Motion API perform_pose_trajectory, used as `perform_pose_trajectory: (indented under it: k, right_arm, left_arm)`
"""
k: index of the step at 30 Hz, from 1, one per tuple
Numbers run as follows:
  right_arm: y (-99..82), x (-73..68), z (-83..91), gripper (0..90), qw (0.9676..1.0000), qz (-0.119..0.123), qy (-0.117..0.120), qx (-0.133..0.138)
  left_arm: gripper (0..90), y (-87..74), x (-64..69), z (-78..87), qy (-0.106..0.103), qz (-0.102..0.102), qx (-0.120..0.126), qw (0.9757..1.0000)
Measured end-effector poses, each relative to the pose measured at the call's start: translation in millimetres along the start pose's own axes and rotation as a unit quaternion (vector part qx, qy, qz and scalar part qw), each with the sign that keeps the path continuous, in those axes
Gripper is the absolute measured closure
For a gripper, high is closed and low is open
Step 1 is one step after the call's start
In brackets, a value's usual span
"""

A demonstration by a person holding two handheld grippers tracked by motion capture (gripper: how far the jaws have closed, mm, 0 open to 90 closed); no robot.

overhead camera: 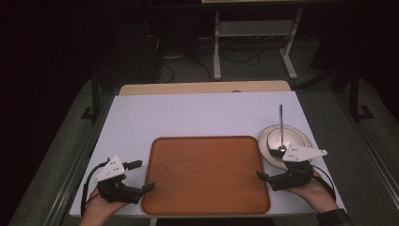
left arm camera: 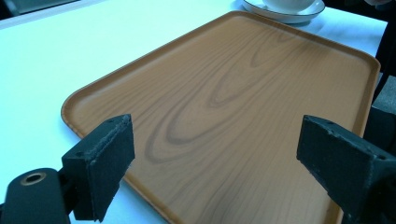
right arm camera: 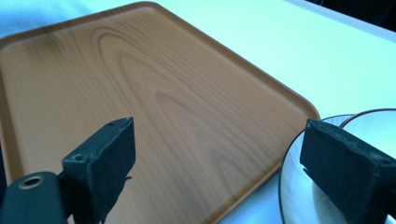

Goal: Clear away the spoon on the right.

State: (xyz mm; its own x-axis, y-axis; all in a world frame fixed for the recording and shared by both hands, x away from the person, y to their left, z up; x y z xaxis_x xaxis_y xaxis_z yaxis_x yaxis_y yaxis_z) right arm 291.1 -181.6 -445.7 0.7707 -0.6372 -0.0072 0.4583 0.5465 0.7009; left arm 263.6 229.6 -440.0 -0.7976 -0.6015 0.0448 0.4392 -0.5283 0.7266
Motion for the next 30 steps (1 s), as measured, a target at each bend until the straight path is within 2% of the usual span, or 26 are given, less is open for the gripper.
perform_pose_trajectory:
  k: [9,30]
  right_arm:
    - [8.7,6.6,2.7,10.1,0.9999,-0.001,-0.002,0.010]
    - [25.2,18.6,1.9,11.3,0.9999,-0.007,-0.001,0.012]
  left_arm:
    - [10.9,-3.7,1.5,0.8,0.000,-0.001,-0.001,1.0000]
    - [10.9,-6.5,3.0,6.4,0.006,0.001,0.004,1.0000]
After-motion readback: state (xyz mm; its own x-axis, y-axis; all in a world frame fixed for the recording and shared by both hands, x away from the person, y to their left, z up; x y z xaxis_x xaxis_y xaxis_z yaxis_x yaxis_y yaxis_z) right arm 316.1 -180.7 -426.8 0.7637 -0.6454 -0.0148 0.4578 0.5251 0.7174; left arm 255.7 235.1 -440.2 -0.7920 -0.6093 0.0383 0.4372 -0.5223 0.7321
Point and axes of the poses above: each handheld gripper's, and its own axes: z roughly backward along the jaws, y roughly out of its top, x roughly to its right, the point moved 7 cm from there along -z, roughly forward along the jaws, and after that the axes turned 14 degrees about -x, right-handed, at the moved point
